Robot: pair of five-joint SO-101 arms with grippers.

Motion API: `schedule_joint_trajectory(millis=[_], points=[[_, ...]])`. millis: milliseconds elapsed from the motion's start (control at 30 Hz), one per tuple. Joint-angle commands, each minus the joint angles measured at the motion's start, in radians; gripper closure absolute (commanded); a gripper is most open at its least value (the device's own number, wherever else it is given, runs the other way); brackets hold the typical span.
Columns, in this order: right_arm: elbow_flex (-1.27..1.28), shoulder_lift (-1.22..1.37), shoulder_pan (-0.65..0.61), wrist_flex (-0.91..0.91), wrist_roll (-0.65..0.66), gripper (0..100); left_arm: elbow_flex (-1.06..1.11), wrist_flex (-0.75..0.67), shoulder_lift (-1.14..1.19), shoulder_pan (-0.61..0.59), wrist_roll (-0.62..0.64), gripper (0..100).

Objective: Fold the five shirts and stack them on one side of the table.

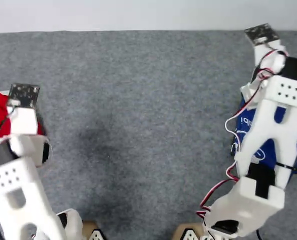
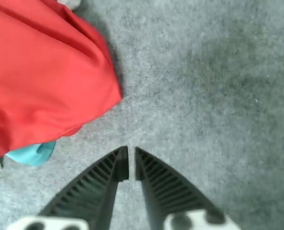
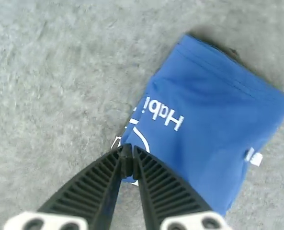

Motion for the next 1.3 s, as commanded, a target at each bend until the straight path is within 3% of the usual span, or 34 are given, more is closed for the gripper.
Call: schedule_joint_trajectory(millis=[0,233,533,1167,1267], points=[[0.000,-0.105,0.021,0.041,-0.032,98.9,-0.122,-0.008,0.132,-0.020,-0.012,86],[0.196,-0.283,0.018,0.042,-0.037,98.7,-0.335,-0.014,0.388,-0.114,-0.023,78],[0.542,-0.539,0.019,0.041,-0.040,98.8,-0.495,-0.051,0.706,-0.146,-0.087,77],[0.735,-0.697,0.021,0.041,-0.040,98.9,-0.519,-0.315,1.088,-0.147,-0.089,78],[0.740,-0.697,0.025,0.041,-0.040,98.9,-0.519,-0.344,1.129,-0.144,-0.092,86]])
